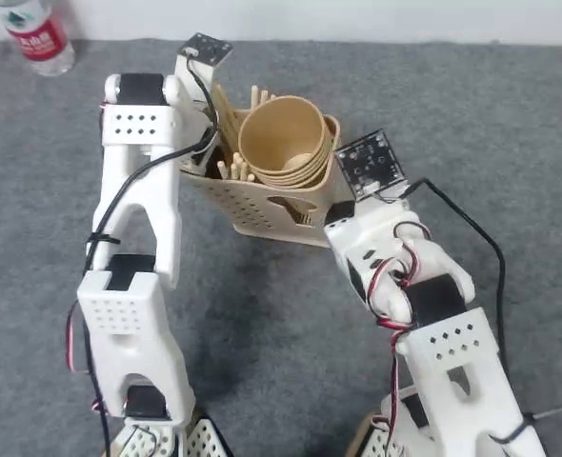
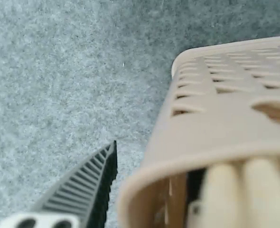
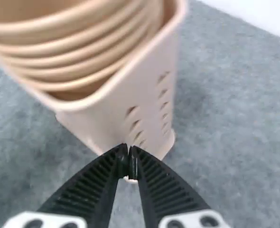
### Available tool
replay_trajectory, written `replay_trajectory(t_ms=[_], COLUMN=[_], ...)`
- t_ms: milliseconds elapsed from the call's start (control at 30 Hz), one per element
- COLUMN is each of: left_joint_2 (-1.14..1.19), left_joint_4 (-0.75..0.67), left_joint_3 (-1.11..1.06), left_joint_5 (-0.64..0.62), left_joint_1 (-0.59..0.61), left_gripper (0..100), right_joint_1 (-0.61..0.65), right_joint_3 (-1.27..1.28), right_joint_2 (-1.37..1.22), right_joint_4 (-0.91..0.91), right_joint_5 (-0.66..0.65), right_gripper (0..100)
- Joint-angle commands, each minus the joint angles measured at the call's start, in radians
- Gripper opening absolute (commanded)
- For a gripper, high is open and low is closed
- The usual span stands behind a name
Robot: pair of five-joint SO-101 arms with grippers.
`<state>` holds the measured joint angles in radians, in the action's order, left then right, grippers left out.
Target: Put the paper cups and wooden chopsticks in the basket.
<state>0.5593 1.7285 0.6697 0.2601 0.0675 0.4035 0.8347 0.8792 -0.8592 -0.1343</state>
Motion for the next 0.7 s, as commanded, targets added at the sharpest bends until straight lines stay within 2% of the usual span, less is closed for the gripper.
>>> replay_trajectory(t_ms=[0,300,467,667], left_joint_2=[-0.008,-0.008,-0.009,-0.009], left_joint_4=[0.025,0.025,0.023,0.026], left_joint_3=[0.054,0.128,0.193,0.263], left_joint_5=[0.006,0.002,0.002,0.002], left_joint_1=[0.008,-0.06,-0.051,-0.051], left_gripper=[21,22,34,34], right_joint_1=[-0.012,-0.012,-0.012,-0.013], right_joint_3=[-0.008,-0.009,-0.009,-0.011], right_joint_2=[-0.002,-0.058,-0.213,-0.298], right_joint_4=[0.045,0.071,0.147,0.189], right_joint_5=[-0.014,-0.009,-0.008,-0.006], right_gripper=[0.7,0.7,0.7,0.7])
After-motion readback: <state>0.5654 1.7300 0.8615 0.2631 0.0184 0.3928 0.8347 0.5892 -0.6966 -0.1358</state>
